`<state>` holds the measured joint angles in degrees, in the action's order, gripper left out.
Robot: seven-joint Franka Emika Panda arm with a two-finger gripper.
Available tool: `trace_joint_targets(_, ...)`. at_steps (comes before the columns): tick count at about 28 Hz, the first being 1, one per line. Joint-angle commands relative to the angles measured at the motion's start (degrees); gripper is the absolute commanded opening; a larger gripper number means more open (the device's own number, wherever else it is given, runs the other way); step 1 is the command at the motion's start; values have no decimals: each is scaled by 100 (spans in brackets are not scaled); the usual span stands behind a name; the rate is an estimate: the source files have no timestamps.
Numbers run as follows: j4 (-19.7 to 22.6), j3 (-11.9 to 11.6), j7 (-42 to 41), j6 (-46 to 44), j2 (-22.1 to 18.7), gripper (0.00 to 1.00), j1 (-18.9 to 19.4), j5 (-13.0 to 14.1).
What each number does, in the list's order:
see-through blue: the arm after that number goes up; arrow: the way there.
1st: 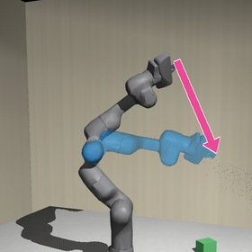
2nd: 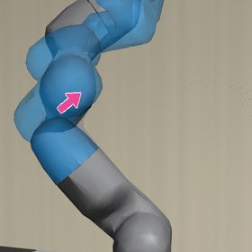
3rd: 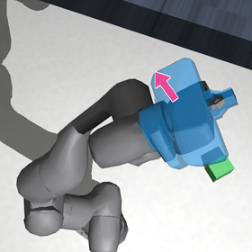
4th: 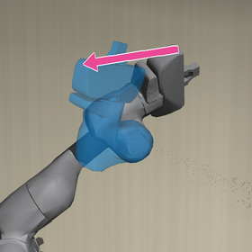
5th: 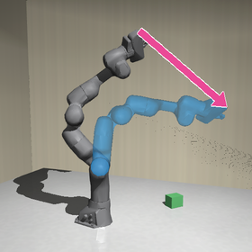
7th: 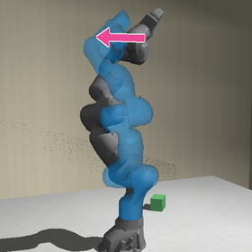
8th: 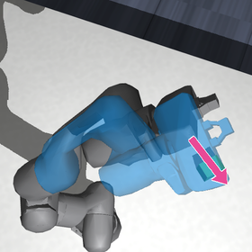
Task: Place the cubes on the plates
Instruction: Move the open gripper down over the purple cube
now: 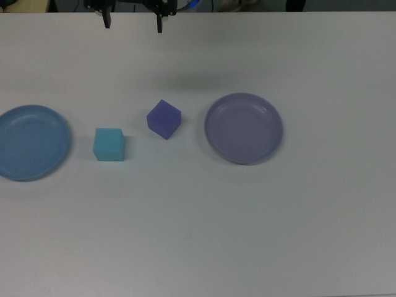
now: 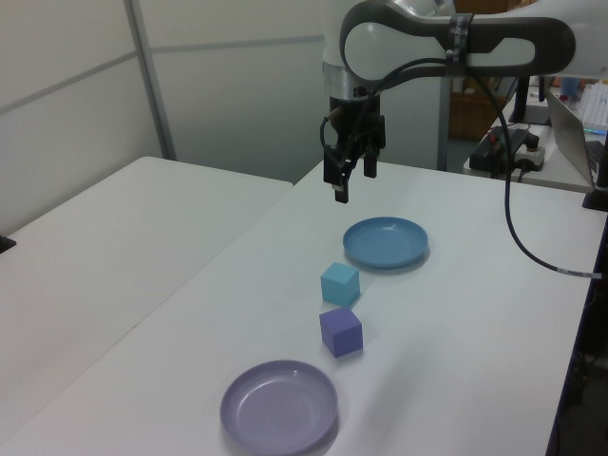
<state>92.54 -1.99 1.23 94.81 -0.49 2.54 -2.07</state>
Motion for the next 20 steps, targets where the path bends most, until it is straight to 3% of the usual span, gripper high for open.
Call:
trace_joint_targets(1,159,-21,-236,-67,-92,100,36,136)
trace_joint_targets(11,510,-12,1009,169,-48,100,229,136)
trace_joint_targets(20,1573,-3,1906,1126,-65,100,405,154)
